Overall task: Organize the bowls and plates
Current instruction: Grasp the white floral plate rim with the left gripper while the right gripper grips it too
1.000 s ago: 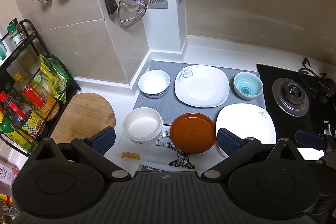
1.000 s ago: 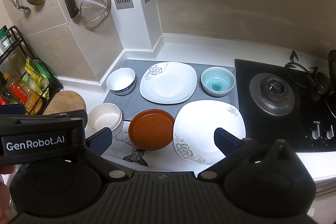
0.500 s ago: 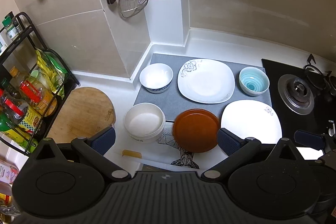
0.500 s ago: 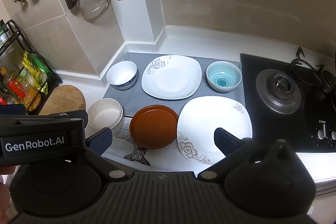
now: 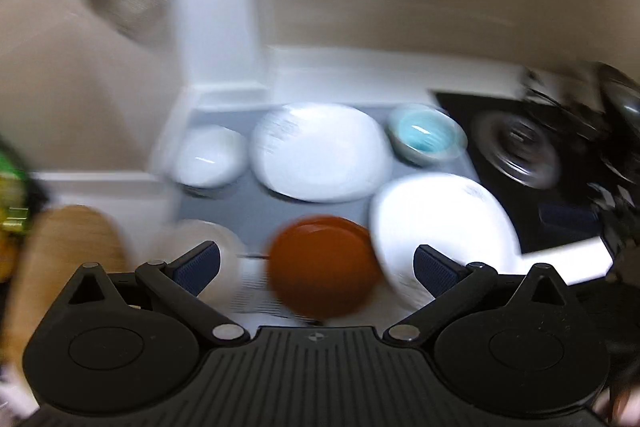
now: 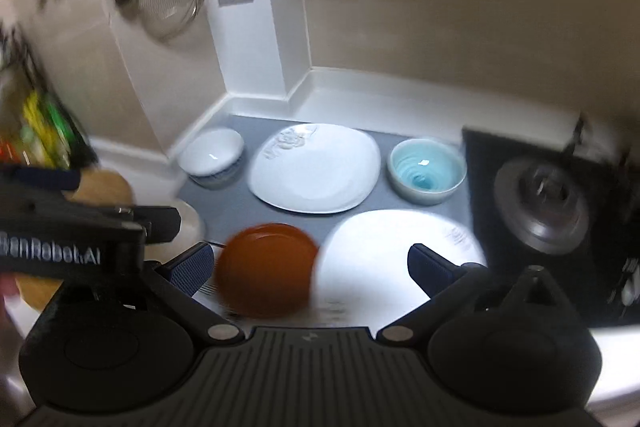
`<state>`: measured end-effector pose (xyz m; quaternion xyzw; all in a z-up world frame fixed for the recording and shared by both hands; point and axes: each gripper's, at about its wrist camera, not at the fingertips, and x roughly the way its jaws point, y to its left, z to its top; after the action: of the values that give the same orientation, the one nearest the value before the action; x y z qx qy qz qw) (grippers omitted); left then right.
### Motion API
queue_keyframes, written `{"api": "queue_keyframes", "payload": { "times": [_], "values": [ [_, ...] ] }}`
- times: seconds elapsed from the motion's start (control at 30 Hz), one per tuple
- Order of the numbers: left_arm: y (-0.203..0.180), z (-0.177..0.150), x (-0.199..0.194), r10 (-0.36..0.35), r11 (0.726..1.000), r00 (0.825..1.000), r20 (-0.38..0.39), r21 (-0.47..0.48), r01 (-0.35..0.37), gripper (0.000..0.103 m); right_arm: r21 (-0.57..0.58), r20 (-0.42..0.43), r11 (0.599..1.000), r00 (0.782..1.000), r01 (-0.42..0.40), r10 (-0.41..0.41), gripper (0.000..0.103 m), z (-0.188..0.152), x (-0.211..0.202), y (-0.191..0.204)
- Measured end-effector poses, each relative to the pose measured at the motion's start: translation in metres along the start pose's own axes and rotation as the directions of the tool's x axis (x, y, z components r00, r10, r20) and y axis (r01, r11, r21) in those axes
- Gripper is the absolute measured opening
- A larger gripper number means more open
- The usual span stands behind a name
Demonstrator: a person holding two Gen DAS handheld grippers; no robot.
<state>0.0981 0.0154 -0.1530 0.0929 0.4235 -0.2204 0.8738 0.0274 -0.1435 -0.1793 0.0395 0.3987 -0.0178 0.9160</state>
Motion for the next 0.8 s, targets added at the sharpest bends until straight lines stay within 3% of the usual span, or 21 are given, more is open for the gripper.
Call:
{"api": "queue_keyframes", "payload": {
  "times": [0.07, 0.1, 0.2, 0.33, 0.43, 0.47, 0.5, 0.57, 0.6, 0.7, 0.77, 0.8],
  "values": [
    [0.004, -0.01, 0.029, -0.116, 0.993, 0.993, -0.033, 0.002, 0.116, 0.089, 0.049, -0.036, 0.997, 0.998, 0.053, -0.051, 0.103, -0.015, 0.011, -0.022],
    [0.005, -0.015, 0.042, -0.169, 0.986, 0.984, -0.052, -0.008, 0.169, 0.077, 0.102, -0.05, 0.994, 0.998, 0.049, -0.044, 0.103, -0.022, 0.014, -0.036],
    [0.007, -0.027, 0.083, -0.304, 0.952, 0.944, -0.131, -0.088, 0.294, 0.057, 0.271, -0.06, 0.963, 0.998, 0.011, 0.006, 0.103, -0.042, 0.021, -0.081],
    [0.005, -0.032, 0.138, -0.432, 0.887, 0.871, -0.233, -0.284, 0.364, 0.05, 0.396, -0.084, 0.917, 0.993, -0.038, 0.078, 0.096, -0.05, 0.039, -0.142],
    [0.004, -0.033, 0.175, -0.49, 0.836, 0.822, -0.29, -0.423, 0.349, 0.05, 0.411, -0.076, 0.909, 0.991, -0.069, 0.109, 0.094, -0.043, 0.052, -0.182],
    [0.004, -0.036, 0.183, -0.492, 0.828, 0.815, -0.306, -0.454, 0.33, 0.05, 0.417, -0.079, 0.905, 0.989, -0.079, 0.123, 0.091, -0.039, 0.059, -0.195],
    [0.005, -0.038, 0.193, -0.473, 0.826, 0.82, -0.321, -0.486, 0.286, 0.049, 0.426, -0.081, 0.9, 0.986, -0.095, 0.142, 0.088, -0.036, 0.067, -0.206],
    [0.007, -0.046, 0.209, -0.458, 0.808, 0.816, -0.352, -0.547, 0.218, 0.043, 0.434, -0.092, 0.891, 0.977, -0.133, 0.191, 0.076, -0.031, 0.087, -0.223],
    [0.008, -0.049, 0.216, -0.465, 0.793, 0.81, -0.358, -0.576, 0.201, 0.037, 0.428, -0.105, 0.892, 0.972, -0.144, 0.208, 0.074, -0.031, 0.098, -0.229],
    [0.009, -0.05, 0.228, -0.527, 0.724, 0.783, -0.33, -0.658, 0.21, 0.033, 0.406, -0.182, 0.904, 0.958, -0.132, 0.222, 0.054, -0.034, 0.13, -0.236],
    [0.009, -0.046, 0.234, -0.508, 0.721, 0.799, -0.321, -0.666, 0.191, 0.027, 0.416, -0.208, 0.897, 0.944, -0.151, 0.256, 0.037, -0.038, 0.146, -0.239],
    [0.008, -0.042, 0.235, -0.497, 0.726, 0.806, -0.322, -0.662, 0.183, 0.024, 0.418, -0.221, 0.895, 0.938, -0.154, 0.265, 0.035, -0.04, 0.152, -0.239]
  ]
}}
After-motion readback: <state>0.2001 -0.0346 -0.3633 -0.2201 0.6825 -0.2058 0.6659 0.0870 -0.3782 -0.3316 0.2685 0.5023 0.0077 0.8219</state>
